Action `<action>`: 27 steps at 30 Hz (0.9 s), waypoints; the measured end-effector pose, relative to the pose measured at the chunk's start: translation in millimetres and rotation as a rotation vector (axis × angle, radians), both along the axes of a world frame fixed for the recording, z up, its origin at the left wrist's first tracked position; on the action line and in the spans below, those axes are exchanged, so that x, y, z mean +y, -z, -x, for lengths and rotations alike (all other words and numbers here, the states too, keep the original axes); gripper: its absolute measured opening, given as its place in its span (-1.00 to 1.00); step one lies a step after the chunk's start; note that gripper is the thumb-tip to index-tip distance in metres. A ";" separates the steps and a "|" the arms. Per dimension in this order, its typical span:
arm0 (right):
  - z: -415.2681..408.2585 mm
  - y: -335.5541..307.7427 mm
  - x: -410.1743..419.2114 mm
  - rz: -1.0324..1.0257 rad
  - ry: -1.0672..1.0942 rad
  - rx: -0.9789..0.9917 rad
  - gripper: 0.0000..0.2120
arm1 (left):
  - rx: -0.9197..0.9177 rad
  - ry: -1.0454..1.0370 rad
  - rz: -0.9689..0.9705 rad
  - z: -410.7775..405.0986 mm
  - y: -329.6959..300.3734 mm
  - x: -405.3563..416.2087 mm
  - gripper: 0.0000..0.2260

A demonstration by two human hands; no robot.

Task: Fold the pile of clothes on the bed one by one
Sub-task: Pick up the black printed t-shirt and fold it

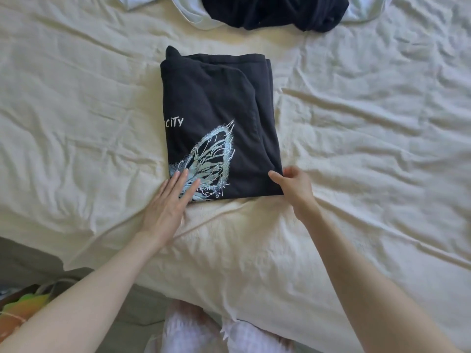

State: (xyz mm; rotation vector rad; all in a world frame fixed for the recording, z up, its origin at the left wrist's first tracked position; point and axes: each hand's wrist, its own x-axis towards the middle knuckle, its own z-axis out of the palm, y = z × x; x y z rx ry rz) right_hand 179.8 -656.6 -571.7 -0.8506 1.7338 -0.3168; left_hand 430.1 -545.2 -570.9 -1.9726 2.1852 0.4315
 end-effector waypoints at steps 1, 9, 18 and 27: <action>-0.2 -1.0 -1.2 -0.008 0.008 -0.012 -0.85 | 0.009 -0.003 0.012 -0.7 -1.6 -1.3 -0.27; 2.4 -29.6 10.0 -0.027 0.148 -0.173 -0.83 | 0.332 -0.323 -0.031 -0.5 -34.3 -3.6 -0.53; 51.6 -48.3 114.9 -0.345 -0.111 0.085 -0.75 | 0.229 -0.179 -0.542 25.5 -63.3 74.7 -0.56; 19.7 -36.1 65.2 -0.069 -0.238 0.203 -0.63 | 0.246 -0.206 -0.118 21.4 -43.9 53.5 -0.54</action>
